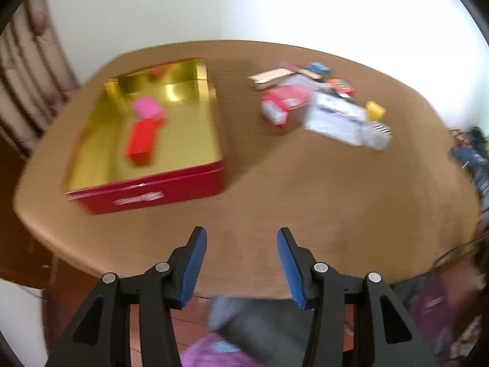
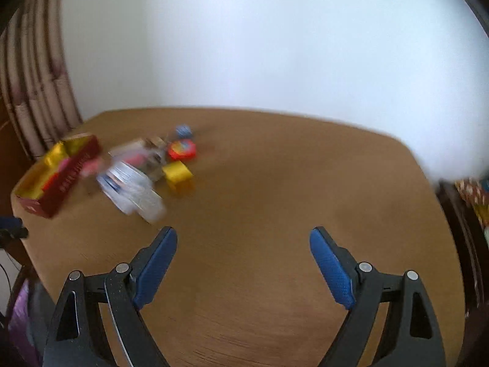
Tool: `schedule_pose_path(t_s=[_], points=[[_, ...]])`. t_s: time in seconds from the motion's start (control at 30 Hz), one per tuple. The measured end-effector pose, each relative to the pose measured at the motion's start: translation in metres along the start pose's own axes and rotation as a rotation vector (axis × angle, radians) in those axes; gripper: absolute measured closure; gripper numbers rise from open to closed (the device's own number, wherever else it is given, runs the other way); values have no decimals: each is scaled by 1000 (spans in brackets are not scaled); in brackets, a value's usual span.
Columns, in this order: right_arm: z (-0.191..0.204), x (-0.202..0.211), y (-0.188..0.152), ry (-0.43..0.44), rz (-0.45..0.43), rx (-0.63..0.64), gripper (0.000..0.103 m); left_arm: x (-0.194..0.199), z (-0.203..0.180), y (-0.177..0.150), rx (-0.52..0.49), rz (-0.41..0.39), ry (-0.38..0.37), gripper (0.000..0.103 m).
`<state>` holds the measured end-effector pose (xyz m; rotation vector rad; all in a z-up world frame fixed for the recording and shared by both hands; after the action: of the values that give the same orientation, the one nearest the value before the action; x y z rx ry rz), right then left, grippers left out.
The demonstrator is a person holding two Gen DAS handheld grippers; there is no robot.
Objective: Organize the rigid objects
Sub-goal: 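Reach the left tool to the red square box and grasp it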
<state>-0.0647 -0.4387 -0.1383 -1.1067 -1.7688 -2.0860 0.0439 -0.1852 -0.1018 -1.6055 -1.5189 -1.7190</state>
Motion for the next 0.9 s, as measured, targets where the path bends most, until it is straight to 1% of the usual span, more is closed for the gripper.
schedule_pose_path(t_s=[0.03,0.07,0.13,0.23,0.3,0.33,0.37,0.43,0.5,0.6,0.7,0.8,0.9], points=[[-3,-9,-5,5,13,-16,16,-4,-4,7,11,8,-29,54],[-7,-16,-9,16,23,-30,16,-8,-8,16,22,8,-39,54],[-6,-29,-14,47,44,-52,16,-16,-13,36,23,20,-28,54],[-6,-33,-25,82,46,-60,16,-24,-21,67,37,44,-59,54],[-20,-31,-28,104,38,-51,16,-31,-22,87,55,67,-80,54],[-18,-32,-28,115,35,-47,16,-36,-20,98,83,77,-90,54],[-26,-29,-30,124,34,-45,16,-39,-17,107,114,78,-110,54],[-31,-28,-31,147,36,-48,16,-50,-9,126,182,98,-169,54],[-27,-33,-31,165,43,-55,16,-63,-3,138,238,122,-188,54],[-26,-34,-31,187,46,-57,16,-82,4,152,295,146,-173,54],[-23,-36,-31,205,48,-53,16,-98,9,156,331,190,-177,54],[-22,-35,-31,222,46,-49,16,-107,9,159,340,207,-171,52],[-23,-36,-31,236,50,-54,16,-111,6,163,334,203,-157,49]])
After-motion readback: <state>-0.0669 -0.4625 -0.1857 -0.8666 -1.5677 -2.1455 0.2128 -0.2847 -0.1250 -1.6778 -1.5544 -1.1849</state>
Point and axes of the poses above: each gripper's, at about its wrist camera, not at the fingertips, and x roughly against the way its jaws point, z to its left, y to its top, the point moved 3 cm from there along -x, roughly the way its jaws point, and after that the axes turned 10 degrees about -y, right-handed, at the moved point
